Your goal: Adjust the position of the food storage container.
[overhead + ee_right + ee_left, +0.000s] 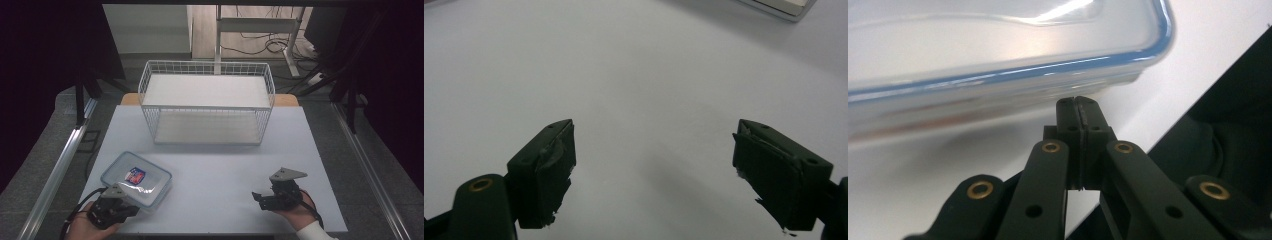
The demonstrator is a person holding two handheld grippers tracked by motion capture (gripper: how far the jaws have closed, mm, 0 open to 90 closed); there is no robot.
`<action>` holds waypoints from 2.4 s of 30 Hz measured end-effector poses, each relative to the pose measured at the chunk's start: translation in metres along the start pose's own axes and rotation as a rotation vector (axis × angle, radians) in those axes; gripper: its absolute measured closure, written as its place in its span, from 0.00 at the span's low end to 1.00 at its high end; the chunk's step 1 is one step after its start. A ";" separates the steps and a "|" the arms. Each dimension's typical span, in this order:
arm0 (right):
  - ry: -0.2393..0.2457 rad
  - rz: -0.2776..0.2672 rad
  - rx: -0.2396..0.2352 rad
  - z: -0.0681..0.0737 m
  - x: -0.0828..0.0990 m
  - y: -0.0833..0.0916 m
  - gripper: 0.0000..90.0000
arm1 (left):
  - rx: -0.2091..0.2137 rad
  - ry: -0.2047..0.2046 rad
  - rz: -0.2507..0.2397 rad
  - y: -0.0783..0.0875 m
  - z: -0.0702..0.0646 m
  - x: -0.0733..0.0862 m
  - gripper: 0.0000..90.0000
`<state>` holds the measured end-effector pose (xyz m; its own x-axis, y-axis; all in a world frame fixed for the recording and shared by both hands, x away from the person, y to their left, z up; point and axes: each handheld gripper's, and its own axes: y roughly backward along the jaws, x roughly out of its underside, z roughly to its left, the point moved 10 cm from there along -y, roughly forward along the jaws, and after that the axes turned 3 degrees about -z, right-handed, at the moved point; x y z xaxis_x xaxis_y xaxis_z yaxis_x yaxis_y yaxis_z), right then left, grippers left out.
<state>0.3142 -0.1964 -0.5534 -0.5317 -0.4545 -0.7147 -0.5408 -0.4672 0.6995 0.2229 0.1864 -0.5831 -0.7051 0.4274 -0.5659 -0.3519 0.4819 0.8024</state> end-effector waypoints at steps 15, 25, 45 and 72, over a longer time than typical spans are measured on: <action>0.002 0.008 -0.003 -0.002 0.002 -0.001 0.20 | 0.002 -0.013 -0.030 -0.029 -0.005 -0.047 1.00; -0.006 0.002 0.000 -0.005 0.001 0.001 0.20 | -0.026 0.024 -0.115 0.012 0.013 -0.035 1.00; -0.003 0.024 0.002 -0.006 0.004 -0.002 0.19 | -0.152 0.262 -0.142 0.037 0.150 -0.044 1.00; 0.006 0.029 0.000 -0.004 0.005 -0.004 0.19 | -0.094 0.272 -0.086 0.011 0.135 -0.039 1.00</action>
<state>0.3158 -0.1997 -0.5595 -0.5432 -0.4723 -0.6942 -0.5254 -0.4537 0.7198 0.3300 0.2785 -0.5774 -0.8047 0.1615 -0.5712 -0.4639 0.4293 0.7749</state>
